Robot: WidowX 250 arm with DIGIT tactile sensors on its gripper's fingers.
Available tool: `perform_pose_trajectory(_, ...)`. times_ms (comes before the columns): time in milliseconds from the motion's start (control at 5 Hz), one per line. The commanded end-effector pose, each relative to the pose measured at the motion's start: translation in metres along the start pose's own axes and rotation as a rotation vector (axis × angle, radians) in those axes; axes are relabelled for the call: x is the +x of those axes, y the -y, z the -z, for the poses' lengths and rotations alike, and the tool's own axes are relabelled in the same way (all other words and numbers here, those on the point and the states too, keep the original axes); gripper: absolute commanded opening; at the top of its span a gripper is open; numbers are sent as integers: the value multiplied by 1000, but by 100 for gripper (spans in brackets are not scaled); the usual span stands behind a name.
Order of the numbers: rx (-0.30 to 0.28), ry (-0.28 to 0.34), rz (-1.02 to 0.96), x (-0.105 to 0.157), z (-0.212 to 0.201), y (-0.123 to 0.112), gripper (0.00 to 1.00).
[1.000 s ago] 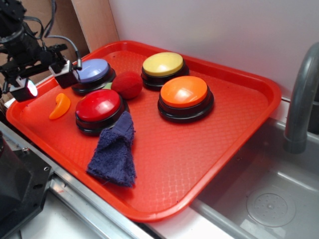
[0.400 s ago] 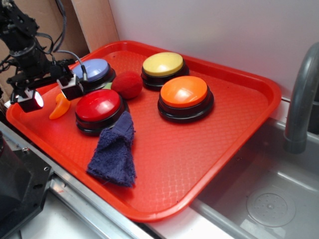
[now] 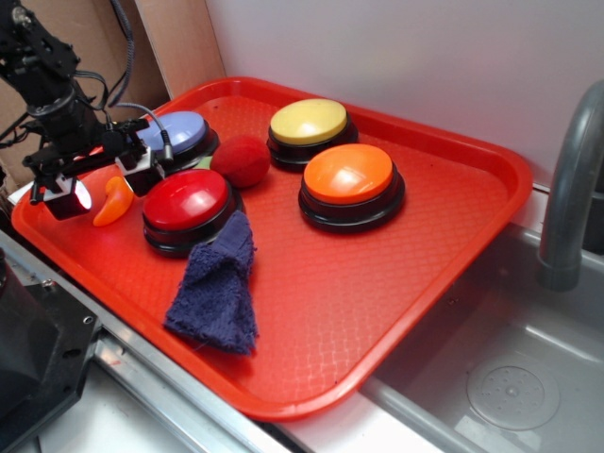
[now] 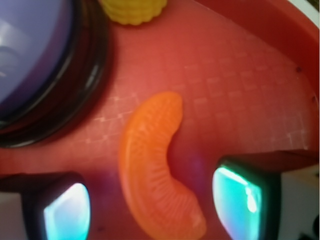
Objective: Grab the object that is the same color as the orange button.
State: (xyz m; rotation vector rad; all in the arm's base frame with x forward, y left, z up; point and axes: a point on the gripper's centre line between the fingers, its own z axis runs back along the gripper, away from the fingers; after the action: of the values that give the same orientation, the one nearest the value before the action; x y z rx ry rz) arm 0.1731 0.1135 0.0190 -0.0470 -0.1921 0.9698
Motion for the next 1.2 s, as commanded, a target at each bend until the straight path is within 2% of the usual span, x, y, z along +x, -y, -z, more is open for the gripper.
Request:
perform_pose_trajectory(0, -5, 27, 2, 6, 1, -2, 96)
perform_pose_trajectory(200, -17, 30, -7, 6, 1, -3, 0)
perform_pose_trajectory(1000, -24, 40, -12, 6, -2, -3, 0)
